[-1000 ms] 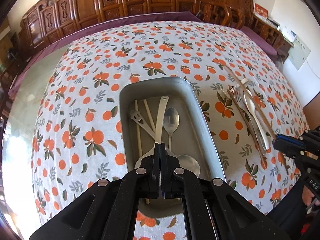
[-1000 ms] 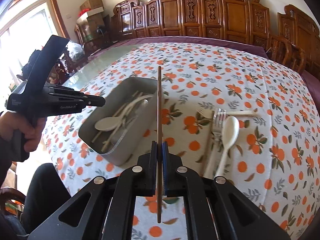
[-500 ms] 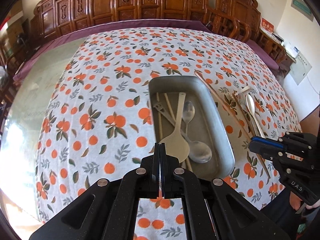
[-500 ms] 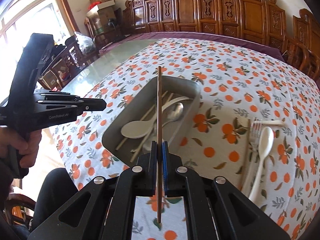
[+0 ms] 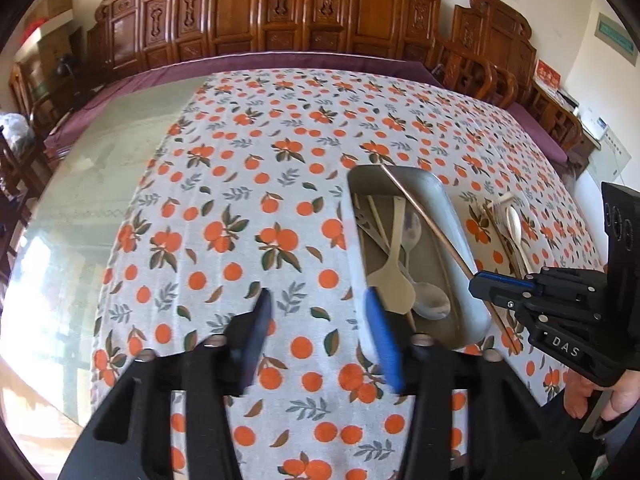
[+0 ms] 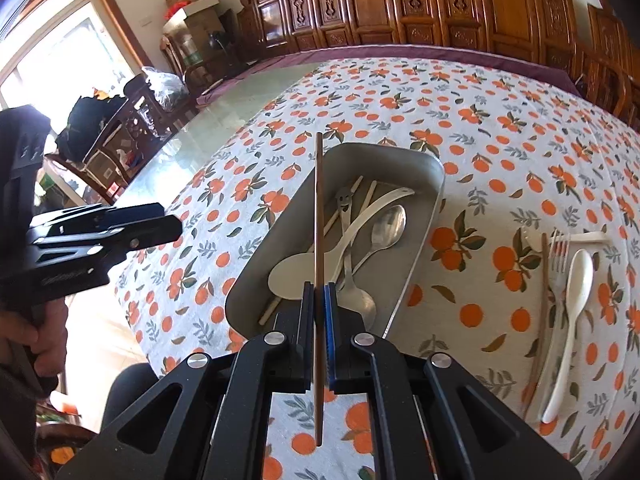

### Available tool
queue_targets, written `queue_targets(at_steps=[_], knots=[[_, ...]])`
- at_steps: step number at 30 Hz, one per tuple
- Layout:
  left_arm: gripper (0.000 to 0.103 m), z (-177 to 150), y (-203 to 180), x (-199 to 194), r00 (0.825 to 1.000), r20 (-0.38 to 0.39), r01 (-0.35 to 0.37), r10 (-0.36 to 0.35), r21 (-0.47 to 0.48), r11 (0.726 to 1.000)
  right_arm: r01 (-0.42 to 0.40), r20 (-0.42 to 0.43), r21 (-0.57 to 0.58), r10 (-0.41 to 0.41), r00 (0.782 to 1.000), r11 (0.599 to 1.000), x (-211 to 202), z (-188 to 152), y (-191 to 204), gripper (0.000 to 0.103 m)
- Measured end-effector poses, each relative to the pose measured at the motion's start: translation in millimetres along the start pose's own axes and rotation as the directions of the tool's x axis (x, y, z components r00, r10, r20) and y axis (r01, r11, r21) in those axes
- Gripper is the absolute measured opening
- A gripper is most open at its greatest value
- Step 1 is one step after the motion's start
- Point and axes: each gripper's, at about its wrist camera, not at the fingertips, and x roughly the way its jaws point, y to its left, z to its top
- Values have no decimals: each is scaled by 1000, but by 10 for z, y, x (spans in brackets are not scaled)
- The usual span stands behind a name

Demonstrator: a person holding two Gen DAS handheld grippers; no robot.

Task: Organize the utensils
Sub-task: 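Lower the wooden chopstick into the grey tray and open the right gripper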

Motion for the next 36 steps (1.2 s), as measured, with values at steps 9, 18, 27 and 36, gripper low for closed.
queue_targets(at_steps=[9, 18, 27, 36], knots=[[79, -20, 115, -33, 1000, 18, -17, 17, -25, 1000, 32, -29, 35, -31, 999, 999, 178, 85, -23, 6], [80, -47, 147, -38, 1000, 16, -24, 25, -29, 999, 63, -59, 54, -60, 996, 997, 348, 124, -62, 6], [80, -69, 149, -40, 1000, 14, -24, 25, -29, 999, 64, -67, 83, -58, 996, 995, 454, 177, -83, 6], [80, -68, 143, -38, 1000, 14, -27, 27, -30, 999, 36, -44, 86, -33, 999, 996, 475, 236, -36, 7]])
